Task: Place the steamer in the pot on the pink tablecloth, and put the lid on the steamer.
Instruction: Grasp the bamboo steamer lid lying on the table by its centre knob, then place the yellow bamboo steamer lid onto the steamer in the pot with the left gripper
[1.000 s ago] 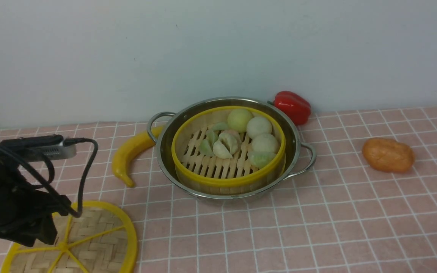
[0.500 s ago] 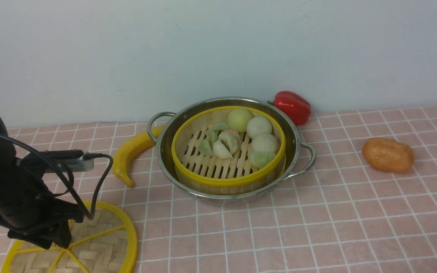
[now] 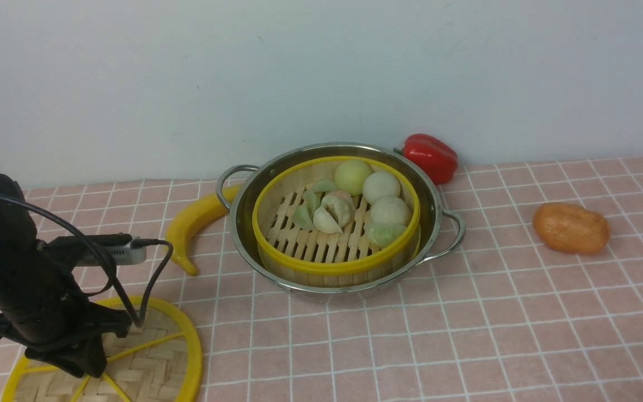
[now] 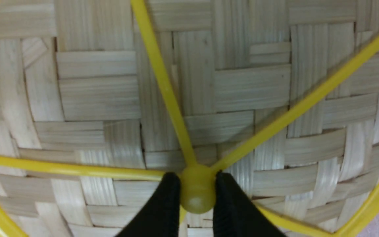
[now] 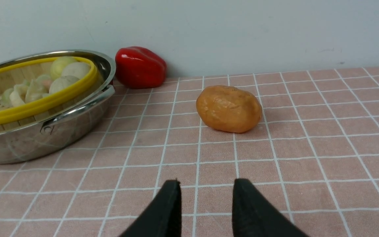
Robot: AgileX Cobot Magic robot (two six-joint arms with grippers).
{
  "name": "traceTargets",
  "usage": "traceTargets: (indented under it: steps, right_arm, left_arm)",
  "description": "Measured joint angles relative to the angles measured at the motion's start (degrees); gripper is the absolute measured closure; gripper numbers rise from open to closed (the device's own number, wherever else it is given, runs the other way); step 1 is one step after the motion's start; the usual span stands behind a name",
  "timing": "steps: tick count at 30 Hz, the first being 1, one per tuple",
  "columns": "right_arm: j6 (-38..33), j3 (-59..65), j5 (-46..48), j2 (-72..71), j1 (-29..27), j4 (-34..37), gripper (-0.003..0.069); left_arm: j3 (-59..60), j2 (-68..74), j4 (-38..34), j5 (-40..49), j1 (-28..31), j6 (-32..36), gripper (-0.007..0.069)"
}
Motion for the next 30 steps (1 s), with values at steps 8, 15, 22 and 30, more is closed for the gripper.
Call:
traceTargets:
  steps: [8, 15, 22, 30]
  right_arm:
    - [0.0, 0.0, 0.0, 0.0, 0.0, 0.0, 0.0419]
    - [0.0, 0.0, 0.0, 0.0, 0.0, 0.0, 0.0419]
    - [0.0, 0.0, 0.0, 0.0, 0.0, 0.0, 0.0419]
    - [0.0, 0.0, 0.0, 0.0, 0.0, 0.0, 0.0419]
  left_arm:
    - [-11.71, -1.57, 0.23, 9.34, 0.0, 2.58, 0.0508]
    - [-36.28, -3.22, -0.62, 12.25, -5.71, 8.09, 0.0508]
    - [-53.59, 4.29, 1.34, 12.36, -20.32, 19.4, 0.0508]
    - [-58.35, 14.72, 6.3, 12.9, -32.47, 27.12, 0.0508]
